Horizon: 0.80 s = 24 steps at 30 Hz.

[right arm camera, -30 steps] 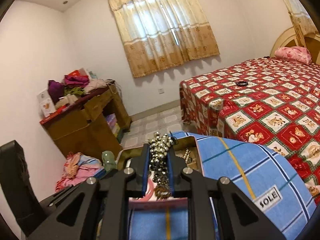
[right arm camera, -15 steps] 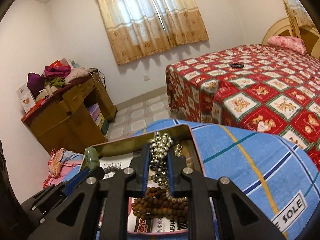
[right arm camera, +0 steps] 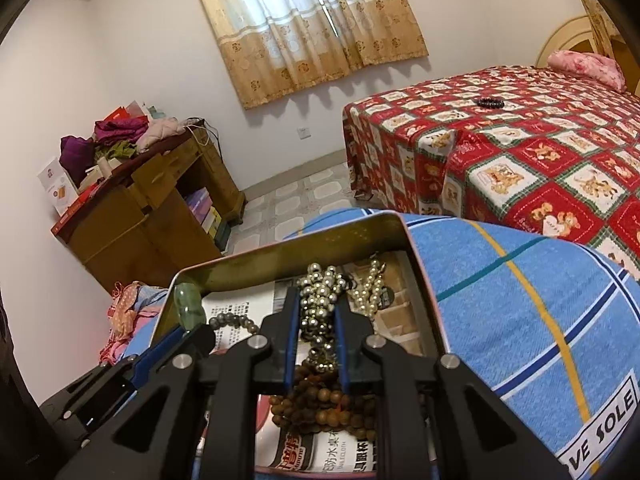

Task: Organize jewelry
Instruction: 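Lower the jade bangle and gold beads into the pink tin and open both tools, then withdraw both open tools from the tin back over the table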

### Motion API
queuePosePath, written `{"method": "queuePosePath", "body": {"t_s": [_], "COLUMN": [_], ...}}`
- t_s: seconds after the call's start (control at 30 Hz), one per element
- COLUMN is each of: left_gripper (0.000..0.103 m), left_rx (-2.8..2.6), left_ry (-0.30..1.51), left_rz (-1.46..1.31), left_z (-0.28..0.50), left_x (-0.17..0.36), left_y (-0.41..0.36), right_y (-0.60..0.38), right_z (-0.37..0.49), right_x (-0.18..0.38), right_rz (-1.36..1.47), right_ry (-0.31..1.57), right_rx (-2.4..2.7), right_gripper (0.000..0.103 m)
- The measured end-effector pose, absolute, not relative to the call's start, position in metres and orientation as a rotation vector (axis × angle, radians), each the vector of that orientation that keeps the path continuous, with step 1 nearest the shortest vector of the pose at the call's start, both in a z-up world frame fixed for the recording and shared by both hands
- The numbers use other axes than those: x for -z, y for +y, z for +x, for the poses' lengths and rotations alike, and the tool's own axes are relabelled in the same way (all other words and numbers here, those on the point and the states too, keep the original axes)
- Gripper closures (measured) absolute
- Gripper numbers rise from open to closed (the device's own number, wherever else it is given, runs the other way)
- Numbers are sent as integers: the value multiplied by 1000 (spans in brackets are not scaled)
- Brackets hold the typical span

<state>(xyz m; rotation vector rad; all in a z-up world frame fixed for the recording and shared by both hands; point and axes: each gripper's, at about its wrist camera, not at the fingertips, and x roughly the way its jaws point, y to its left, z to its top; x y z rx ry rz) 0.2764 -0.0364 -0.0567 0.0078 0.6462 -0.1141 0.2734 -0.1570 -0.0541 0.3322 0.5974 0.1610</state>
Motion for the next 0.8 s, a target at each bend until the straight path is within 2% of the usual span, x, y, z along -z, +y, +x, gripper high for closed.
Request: {"method": "queuePosePath", "body": {"t_s": [0.2, 0.3, 0.33, 0.37, 0.43, 0.6, 0.8], "left_gripper": [89, 88, 79, 61, 43, 41, 41], "left_rx": [112, 122, 125, 126, 128, 122, 164], "left_ry": [651, 639, 625, 618, 596, 588, 598], "left_rz": [-3, 0, -4, -6, -12, -23, -44], "left_z": [277, 275, 273, 272, 269, 259, 224], "left_x": [58, 57, 55, 52, 47, 38, 29], "left_y": [-35, -36, -37, -37, -38, -38, -17], "right_y": [-160, -163, -164, -165, -168, -175, -181], "right_z": [274, 271, 269, 267, 260, 243, 211], "right_x": [55, 52, 49, 46, 37, 13, 5], "right_rz": [355, 366, 368, 372, 381, 398, 388], "right_ry": [592, 575, 565, 553, 508, 442, 454], "right_rx": [-164, -160, -150, -140, -123, -87, -69], "right_gripper": [79, 68, 59, 47, 34, 29, 27]}}
